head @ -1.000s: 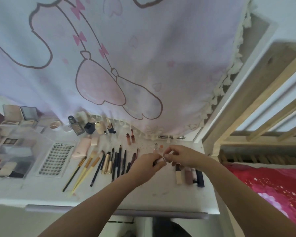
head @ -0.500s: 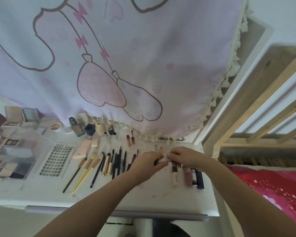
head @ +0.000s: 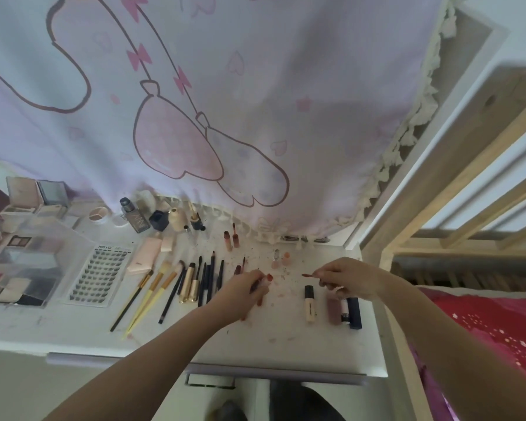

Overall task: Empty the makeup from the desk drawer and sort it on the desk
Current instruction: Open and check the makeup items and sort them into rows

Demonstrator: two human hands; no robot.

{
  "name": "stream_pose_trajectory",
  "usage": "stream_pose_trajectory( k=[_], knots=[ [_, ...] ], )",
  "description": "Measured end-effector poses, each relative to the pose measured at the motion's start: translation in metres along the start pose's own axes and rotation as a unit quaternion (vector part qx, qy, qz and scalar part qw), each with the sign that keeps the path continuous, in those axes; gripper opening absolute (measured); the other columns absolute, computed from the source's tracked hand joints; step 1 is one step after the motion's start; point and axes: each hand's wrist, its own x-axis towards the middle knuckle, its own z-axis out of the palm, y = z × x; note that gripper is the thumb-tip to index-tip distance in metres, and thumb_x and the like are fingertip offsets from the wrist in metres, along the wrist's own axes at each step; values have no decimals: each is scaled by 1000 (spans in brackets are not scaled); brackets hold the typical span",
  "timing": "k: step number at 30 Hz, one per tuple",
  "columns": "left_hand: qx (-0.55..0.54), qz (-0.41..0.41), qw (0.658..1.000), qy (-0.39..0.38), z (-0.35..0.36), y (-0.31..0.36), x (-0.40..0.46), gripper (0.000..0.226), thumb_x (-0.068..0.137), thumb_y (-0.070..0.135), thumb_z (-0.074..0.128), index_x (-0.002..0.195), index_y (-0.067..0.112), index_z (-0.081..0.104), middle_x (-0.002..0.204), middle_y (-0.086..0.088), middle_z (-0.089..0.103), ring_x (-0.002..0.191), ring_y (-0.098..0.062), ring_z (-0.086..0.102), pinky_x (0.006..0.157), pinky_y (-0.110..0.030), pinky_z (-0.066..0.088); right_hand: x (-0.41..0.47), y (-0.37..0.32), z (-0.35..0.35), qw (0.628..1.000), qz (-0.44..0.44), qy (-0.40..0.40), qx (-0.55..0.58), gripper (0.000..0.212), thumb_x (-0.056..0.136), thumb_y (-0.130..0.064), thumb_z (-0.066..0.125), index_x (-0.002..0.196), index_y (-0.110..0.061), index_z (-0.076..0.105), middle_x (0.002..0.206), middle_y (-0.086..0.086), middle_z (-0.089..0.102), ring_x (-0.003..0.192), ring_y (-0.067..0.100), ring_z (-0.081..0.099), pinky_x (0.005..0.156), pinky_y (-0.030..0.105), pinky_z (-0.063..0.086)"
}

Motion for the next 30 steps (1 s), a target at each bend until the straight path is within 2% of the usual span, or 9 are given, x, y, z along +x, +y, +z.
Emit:
stream_pose_trajectory(
  k=[3,5,7,9,11,15,18,26,30],
  knots=[
    [-28,-15,999,-4,13,3,2,24,98,30,45,115,15,53,86,5,59,69,-7,52,58,-16,39,8,13,10,995,-7,-43,89,18,96,-7,50,109,0,60,82,6,56,69,9,50,60,17,47],
    [-40,-32,998,21,20,3,6,26,96,30,50,117,16,56,91,7,57,78,-8,53,67,-17,39,16,19,19,993,-23,-27,112,22,96,-2,49,116,3,56,89,8,60,78,12,59,66,18,54],
    [-30,-41,997,61,27,2,12,31,93,34,55,119,18,58,97,8,54,83,-6,49,75,-17,39,24,23,28,996,-56,32,56,23,97,-7,49,119,-2,54,98,7,64,86,11,64,72,19,56],
    [-15,-45,994,99,32,1,19,31,91,36,56,118,20,60,98,11,48,82,-4,46,79,-17,38,31,25,35,990,-94,85,-63,20,99,-18,45,117,-12,51,110,2,66,95,10,62,78,19,51],
    [12,-49,991,127,36,1,26,27,92,36,55,115,22,61,94,11,49,85,-7,48,82,-23,40,43,29,42,979,-112,109,-133,17,100,-27,41,114,-19,45,117,-1,64,103,14,59,87,25,47],
    [64,-58,984,157,40,0,35,22,93,38,52,109,25,60,100,8,58,103,-15,50,91,-30,37,64,38,52,956,-132,174,-196,23,97,-37,44,115,-23,49,110,0,60,100,20,56,90,38,47],
    [98,-62,980,163,43,-2,40,24,94,38,49,111,26,60,109,8,60,111,-15,48,92,-29,32,74,45,54,919,-180,220,-275,25,91,-31,57,115,-23,60,114,2,55,105,23,48,92,37,42],
    [138,-77,976,149,50,-8,39,29,96,40,43,118,26,58,113,8,59,113,-17,46,91,-30,29,86,46,64,863,-192,237,-404,24,95,-35,45,115,-26,55,115,-7,59,108,18,49,88,33,35],
    [144,-82,977,131,48,-8,40,31,96,40,43,122,26,54,119,7,57,116,-16,44,93,-30,29,91,45,69,851,-182,243,-429,40,95,-36,44,133,-22,47,118,-5,58,111,20,49,89,33,34]
  ],
)
